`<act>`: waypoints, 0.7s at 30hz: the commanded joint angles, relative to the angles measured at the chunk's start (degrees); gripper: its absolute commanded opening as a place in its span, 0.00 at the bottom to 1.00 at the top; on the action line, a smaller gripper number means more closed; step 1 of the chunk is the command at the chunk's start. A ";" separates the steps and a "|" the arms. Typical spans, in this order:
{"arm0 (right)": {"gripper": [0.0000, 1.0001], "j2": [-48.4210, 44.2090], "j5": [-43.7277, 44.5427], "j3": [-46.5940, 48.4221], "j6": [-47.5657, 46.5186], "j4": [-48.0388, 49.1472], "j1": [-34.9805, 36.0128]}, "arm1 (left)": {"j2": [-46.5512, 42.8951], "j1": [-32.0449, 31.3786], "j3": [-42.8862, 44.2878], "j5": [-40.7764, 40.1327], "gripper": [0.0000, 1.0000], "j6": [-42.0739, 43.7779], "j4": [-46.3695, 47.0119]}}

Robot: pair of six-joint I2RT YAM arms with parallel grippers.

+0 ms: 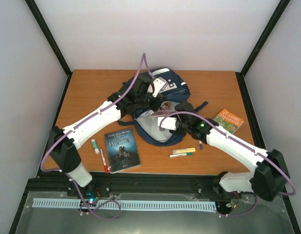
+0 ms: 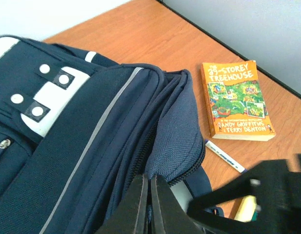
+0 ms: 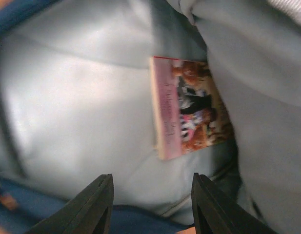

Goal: Pack the student bag
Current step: Place the book in the student bag.

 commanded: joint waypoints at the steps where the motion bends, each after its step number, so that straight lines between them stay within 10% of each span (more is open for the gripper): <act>1: 0.45 -7.33 -7.22 -3.51 8.87 -12.27 -2.01 | 3.29 0.34 3.17 -0.59 0.01 -1.52 4.13; 21: 0.49 -20.52 -21.14 -13.29 23.70 -14.89 -48.25 | 9.60 -4.45 -13.58 4.00 0.23 -9.68 7.14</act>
